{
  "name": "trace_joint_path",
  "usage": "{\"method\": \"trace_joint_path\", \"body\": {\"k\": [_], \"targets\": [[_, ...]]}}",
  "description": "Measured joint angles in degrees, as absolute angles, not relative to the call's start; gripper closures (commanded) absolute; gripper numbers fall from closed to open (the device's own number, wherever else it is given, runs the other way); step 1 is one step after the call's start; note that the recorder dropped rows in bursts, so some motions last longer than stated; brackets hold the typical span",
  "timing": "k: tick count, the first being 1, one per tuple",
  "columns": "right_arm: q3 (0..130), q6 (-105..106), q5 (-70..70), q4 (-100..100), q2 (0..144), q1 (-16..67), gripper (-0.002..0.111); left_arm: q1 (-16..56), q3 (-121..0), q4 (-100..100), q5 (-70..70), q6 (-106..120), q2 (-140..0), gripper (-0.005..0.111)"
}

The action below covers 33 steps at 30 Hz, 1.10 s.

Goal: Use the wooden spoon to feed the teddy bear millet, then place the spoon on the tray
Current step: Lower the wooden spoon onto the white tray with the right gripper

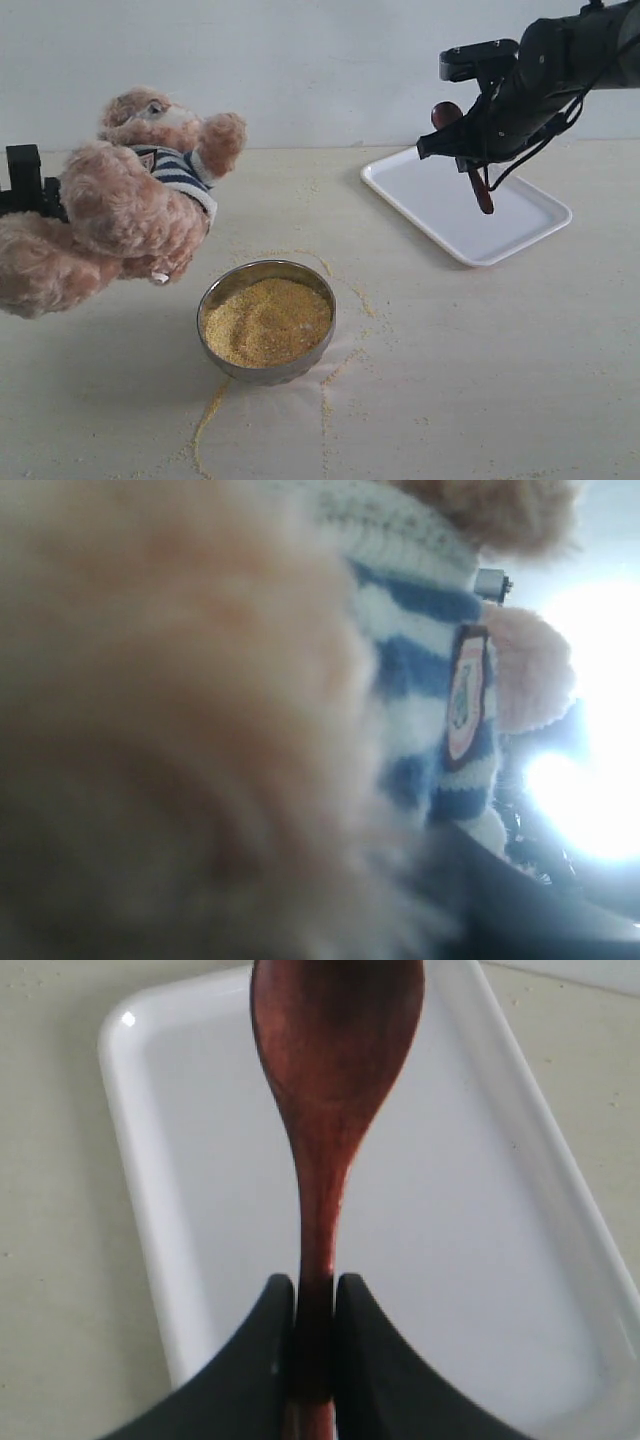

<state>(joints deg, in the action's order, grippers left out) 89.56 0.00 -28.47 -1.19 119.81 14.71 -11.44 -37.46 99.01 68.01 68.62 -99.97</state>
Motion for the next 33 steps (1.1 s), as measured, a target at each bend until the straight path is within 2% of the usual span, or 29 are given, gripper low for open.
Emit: {"method": "trace_joint_path", "body": {"k": [7, 21, 25, 33], "targets": [[89.56, -2.42, -22.66, -1.42, 122.56, 14.71, 0.109, -8.68, -37.7, 99.01, 68.01, 68.51, -99.97, 0.102], [89.56, -3.05, -18.15, -1.65, 128.71, 14.71, 0.106, -8.6, -37.7, 99.01, 68.12, 67.23, -99.97, 0.102], [89.56, -3.05, -17.61, -1.65, 129.83, 14.71, 0.098, -8.6, -37.7, 99.01, 68.12, 67.11, -99.97, 0.102], [89.56, -3.16, -17.3, -1.65, 130.84, 14.71, 0.073, -8.6, -37.7, 99.01, 68.12, 66.98, -99.97, 0.102]]}}
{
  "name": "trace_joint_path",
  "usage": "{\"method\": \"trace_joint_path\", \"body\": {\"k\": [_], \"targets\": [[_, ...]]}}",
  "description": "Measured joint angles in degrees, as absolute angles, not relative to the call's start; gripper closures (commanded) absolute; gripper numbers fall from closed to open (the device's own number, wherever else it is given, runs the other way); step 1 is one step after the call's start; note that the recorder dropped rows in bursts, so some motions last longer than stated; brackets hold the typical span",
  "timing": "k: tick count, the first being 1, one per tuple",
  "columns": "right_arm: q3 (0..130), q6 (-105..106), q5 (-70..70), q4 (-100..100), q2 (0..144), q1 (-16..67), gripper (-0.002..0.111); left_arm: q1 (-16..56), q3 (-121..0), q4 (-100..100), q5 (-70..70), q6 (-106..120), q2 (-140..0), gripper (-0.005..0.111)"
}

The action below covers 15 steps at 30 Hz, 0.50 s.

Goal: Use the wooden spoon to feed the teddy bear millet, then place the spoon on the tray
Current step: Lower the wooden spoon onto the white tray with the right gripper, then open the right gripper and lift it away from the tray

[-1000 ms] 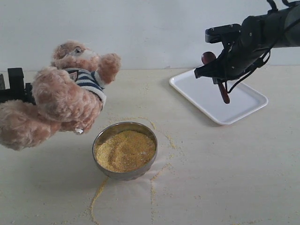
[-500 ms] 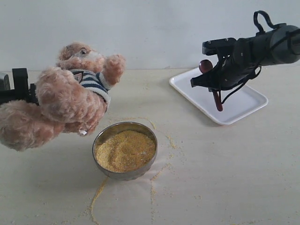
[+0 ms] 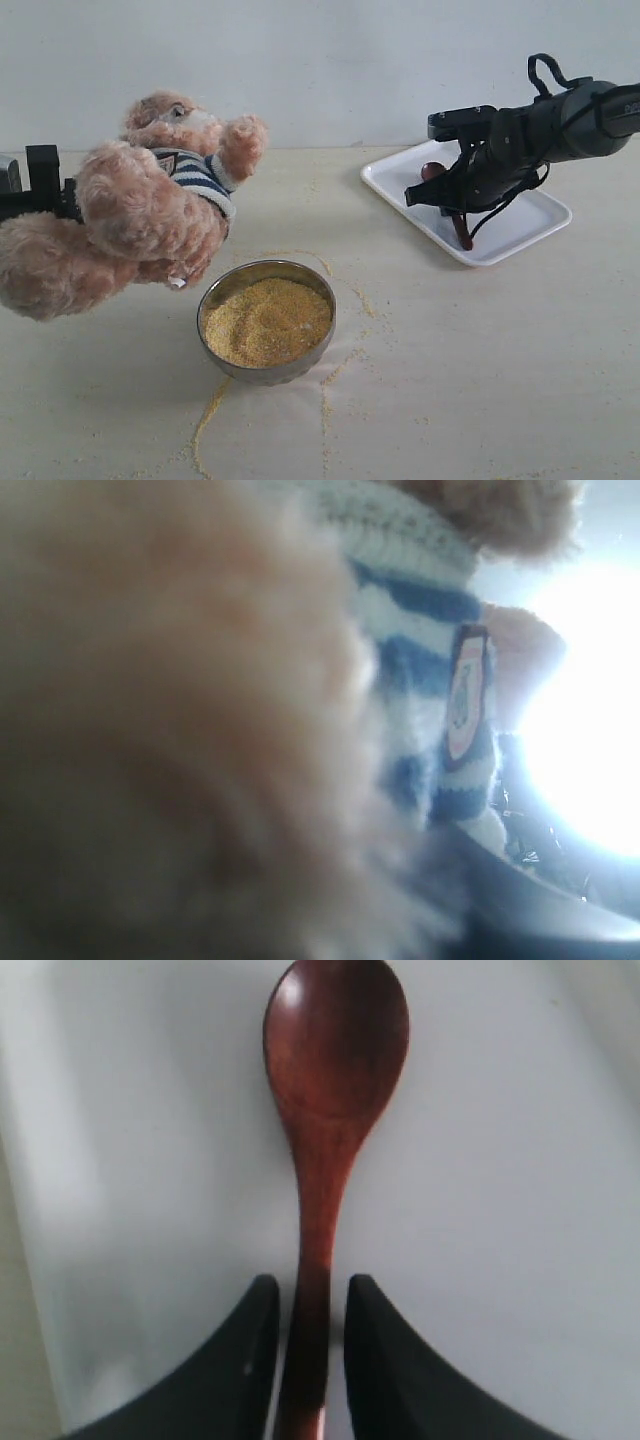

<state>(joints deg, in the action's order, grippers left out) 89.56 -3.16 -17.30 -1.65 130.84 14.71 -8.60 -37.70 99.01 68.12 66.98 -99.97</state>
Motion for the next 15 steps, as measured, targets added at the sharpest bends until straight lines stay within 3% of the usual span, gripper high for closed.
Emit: {"method": "trace_joint_path", "body": {"k": [3, 15], "targets": [[89.56, -3.16, -17.15, -1.65, 130.84, 14.71, 0.068, -8.6, -37.7, 99.01, 68.12, 66.88, -99.97, 0.102], [89.56, -3.16, -23.08, -2.43, 127.72, 14.71, 0.068, -8.6, -38.69, 99.01, 68.23, 67.09, -100.72, 0.102]]}}
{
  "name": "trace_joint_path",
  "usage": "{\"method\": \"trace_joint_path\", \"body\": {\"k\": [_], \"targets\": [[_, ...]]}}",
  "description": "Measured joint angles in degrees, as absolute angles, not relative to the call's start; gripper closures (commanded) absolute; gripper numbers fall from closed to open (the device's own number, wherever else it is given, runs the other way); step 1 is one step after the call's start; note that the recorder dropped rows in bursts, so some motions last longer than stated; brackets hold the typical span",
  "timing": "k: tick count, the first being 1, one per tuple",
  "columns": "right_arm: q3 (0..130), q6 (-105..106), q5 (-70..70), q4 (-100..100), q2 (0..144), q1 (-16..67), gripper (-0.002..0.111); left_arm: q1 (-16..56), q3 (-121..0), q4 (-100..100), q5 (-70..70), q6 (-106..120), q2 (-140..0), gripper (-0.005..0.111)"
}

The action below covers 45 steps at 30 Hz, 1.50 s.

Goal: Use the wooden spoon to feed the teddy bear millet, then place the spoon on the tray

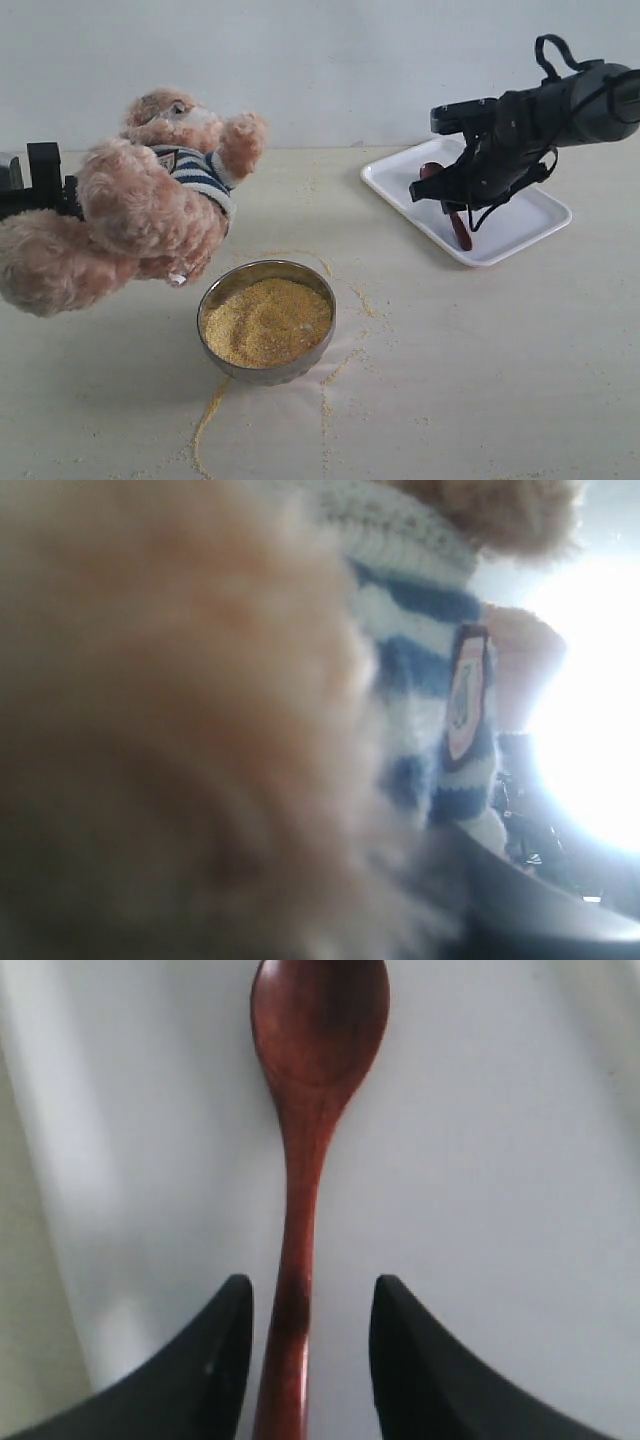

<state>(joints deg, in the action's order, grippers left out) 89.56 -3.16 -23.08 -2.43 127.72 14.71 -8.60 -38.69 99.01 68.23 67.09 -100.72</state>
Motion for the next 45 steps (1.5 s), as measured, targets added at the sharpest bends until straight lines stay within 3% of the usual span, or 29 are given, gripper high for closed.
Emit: {"method": "trace_joint_path", "body": {"k": [6, 10, 18, 31, 45], "targets": [[89.56, -3.05, -28.8, -2.7, 119.89, 14.71, 0.074, -8.6, -39.47, 99.01, 68.23, 67.09, -103.02, 0.102], [89.56, -3.05, -36.61, -2.93, 112.98, 14.71, 0.108, -8.6, -39.94, 99.01, 68.23, 67.45, -103.62, 0.102], [88.09, -4.52, -46.91, -8.66, 103.03, 14.71, 0.108, -8.6, -39.94, 99.01, 68.23, 69.2, -103.62, 0.102], [55.48, -12.83, -19.37, -8.9, 68.02, 14.71, 0.108, -8.84, -39.94, 99.01, 68.23, 73.63, -103.62, 0.102], [25.36, -20.61, -11.4, -15.27, 26.72, 14.71, 0.108, -8.92, -39.94, 99.01, 68.23, 76.04, -103.62, 0.102]]}}
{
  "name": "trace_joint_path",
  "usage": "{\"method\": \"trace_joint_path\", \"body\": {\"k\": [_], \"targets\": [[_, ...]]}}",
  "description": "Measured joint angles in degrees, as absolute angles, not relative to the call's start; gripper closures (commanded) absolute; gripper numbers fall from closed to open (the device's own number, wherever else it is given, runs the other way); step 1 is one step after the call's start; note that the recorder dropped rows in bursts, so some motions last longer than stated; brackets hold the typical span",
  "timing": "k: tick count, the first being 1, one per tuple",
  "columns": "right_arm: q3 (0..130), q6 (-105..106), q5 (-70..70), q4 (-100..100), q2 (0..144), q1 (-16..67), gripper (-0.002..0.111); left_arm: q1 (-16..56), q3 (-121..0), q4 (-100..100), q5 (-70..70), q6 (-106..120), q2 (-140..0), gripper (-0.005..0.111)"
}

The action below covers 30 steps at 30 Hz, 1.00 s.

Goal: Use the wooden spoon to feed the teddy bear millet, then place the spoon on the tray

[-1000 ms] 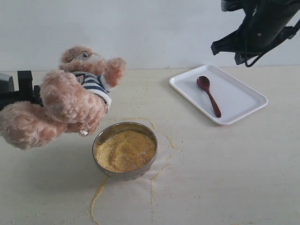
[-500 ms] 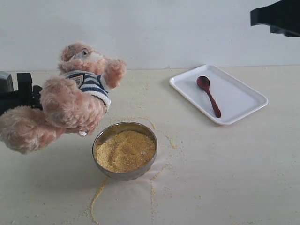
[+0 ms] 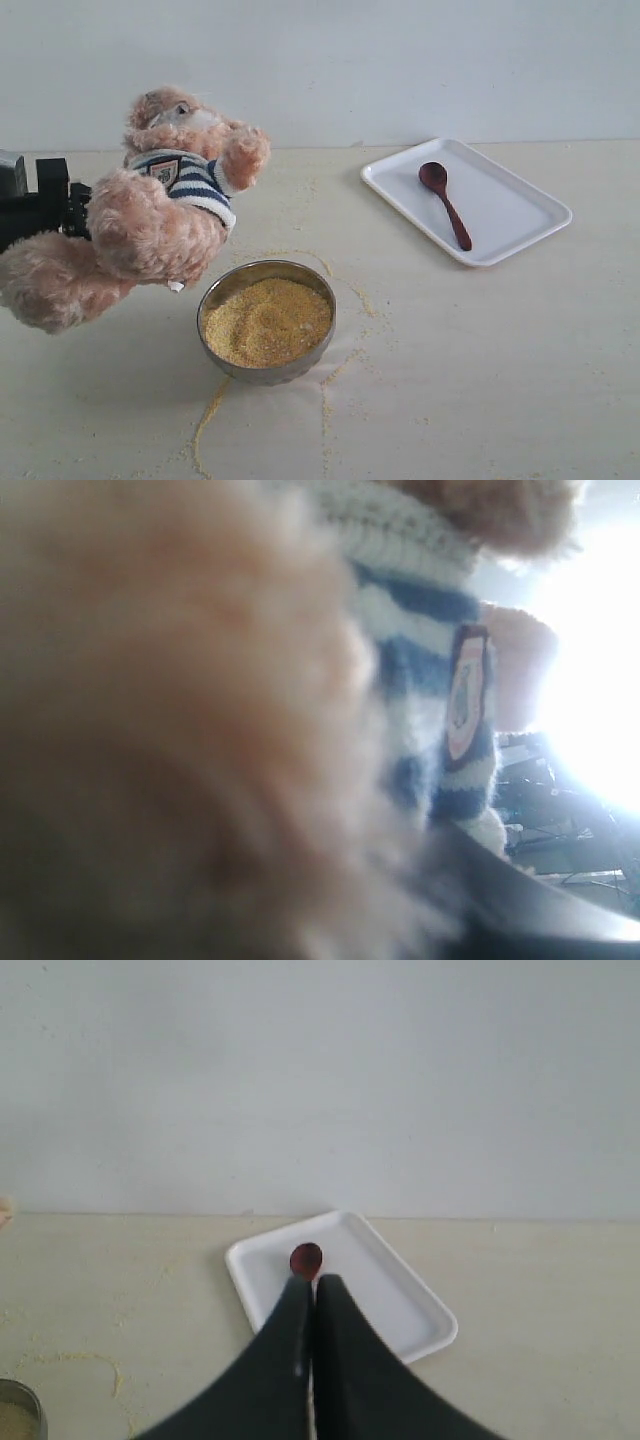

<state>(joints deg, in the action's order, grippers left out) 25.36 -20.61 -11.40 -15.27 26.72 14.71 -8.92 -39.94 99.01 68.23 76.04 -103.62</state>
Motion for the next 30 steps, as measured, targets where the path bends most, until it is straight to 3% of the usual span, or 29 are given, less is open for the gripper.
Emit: {"method": "trace_joint_path", "body": {"k": [8, 17, 30], "targets": [[7.31, -15.21, 8.88, -16.19, 21.21, 14.71, 0.108, -8.92, -39.94, 99.01, 68.23, 76.31, -103.62, 0.102], [2.21, 4.35, 7.82, -5.76, 26.35, 14.71, 0.108, -8.92, -39.94, 99.01, 68.23, 77.64, -103.62, 0.102], [2.11, 5.11, 4.01, -4.93, 26.44, 14.71, 0.108, -8.92, -39.94, 99.01, 68.23, 77.96, -103.62, 0.102]]}}
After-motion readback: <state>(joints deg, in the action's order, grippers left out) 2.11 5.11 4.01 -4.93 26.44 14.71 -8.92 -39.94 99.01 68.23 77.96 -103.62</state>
